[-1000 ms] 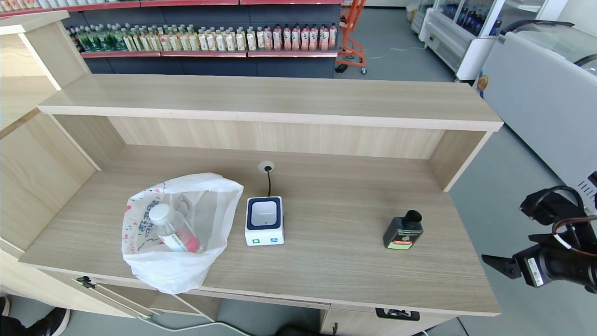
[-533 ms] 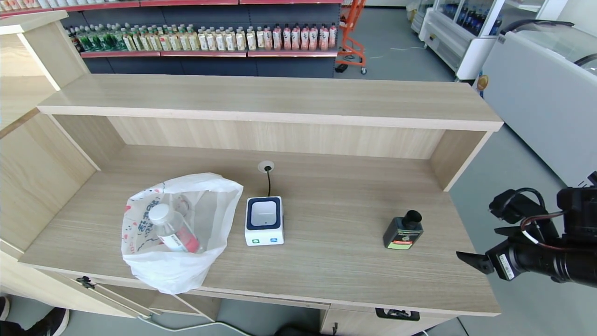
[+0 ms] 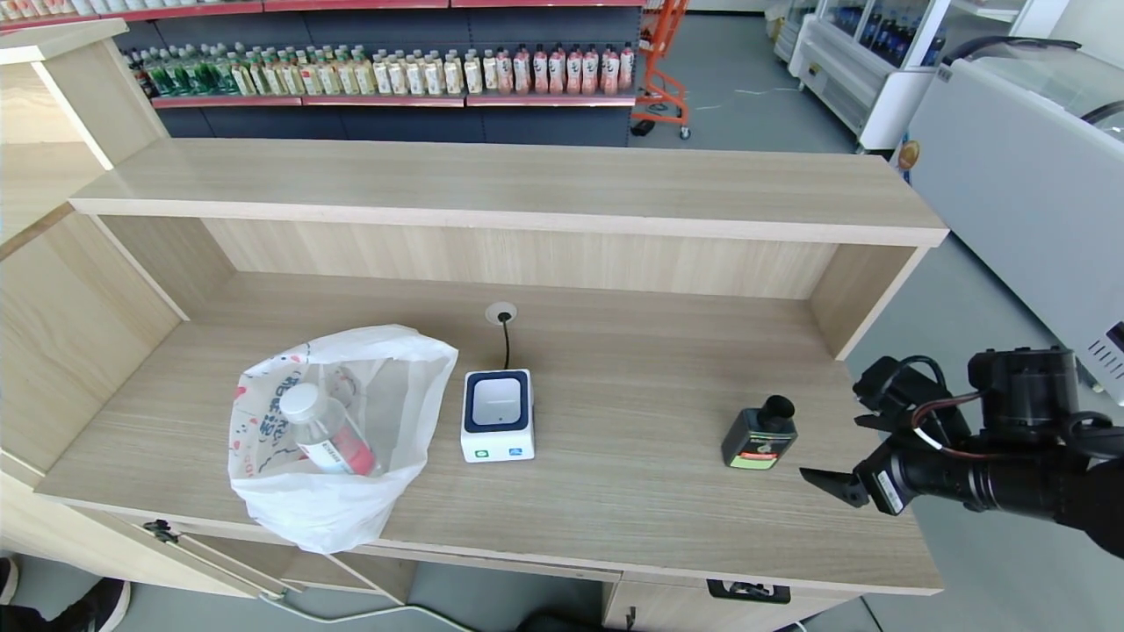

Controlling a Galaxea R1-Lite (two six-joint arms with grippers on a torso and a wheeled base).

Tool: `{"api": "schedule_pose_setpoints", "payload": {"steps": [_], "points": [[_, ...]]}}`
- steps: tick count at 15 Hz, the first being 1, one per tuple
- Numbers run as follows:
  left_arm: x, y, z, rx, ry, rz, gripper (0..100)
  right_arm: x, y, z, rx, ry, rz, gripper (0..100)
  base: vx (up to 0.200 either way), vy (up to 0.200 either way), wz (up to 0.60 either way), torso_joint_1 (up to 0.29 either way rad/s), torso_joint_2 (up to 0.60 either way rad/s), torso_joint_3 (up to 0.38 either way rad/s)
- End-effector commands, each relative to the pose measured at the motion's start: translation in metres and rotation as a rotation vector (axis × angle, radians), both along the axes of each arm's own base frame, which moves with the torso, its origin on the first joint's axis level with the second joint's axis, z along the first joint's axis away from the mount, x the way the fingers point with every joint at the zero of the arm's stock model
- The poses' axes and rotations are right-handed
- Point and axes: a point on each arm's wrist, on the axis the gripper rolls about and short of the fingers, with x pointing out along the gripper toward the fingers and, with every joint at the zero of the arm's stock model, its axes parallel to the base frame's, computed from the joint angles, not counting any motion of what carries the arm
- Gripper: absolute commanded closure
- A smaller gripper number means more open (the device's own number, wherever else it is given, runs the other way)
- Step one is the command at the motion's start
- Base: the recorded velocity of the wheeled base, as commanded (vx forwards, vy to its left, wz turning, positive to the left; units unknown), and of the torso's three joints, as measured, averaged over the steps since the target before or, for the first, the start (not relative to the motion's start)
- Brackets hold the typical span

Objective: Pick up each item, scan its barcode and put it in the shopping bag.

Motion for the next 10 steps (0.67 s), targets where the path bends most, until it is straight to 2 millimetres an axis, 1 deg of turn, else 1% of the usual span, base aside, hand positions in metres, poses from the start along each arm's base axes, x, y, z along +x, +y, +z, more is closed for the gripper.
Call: {"api": "schedule_pose_setpoints", "payload": {"steps": [1, 2, 3, 7, 10], "points": [[0.0, 0.0, 0.0, 0.0, -0.001, 0.0, 0, 0.009, 0.003, -0.012, -0.002, 0.025, 0.011, 0, 0.0, 0.0, 0.0, 0.0, 0.0, 0.0], [0.0, 0.0, 0.0, 0.0, -0.001, 0.0, 0, 0.012, 0.006, -0.013, -0.001, 0.022, 0.02, 0, 0.0, 0.0, 0.0, 0.0, 0.0, 0.0], [0.0, 0.0, 0.0, 0.0, -0.001, 0.0, 0, 0.014, 0.008, -0.014, -0.001, 0.022, 0.028, 100, 0.0, 0.0, 0.0, 0.0, 0.0, 0.0], [0.0, 0.0, 0.0, 0.0, -0.001, 0.0, 0, 0.016, 0.016, -0.017, 0.001, 0.024, 0.06, 100, 0.0, 0.0, 0.0, 0.0, 0.0, 0.0], [0.0, 0.0, 0.0, 0.0, -0.001, 0.0, 0, 0.016, 0.018, -0.014, -0.004, -0.015, 0.073, 100, 0.0, 0.0, 0.0, 0.0, 0.0, 0.0]]}}
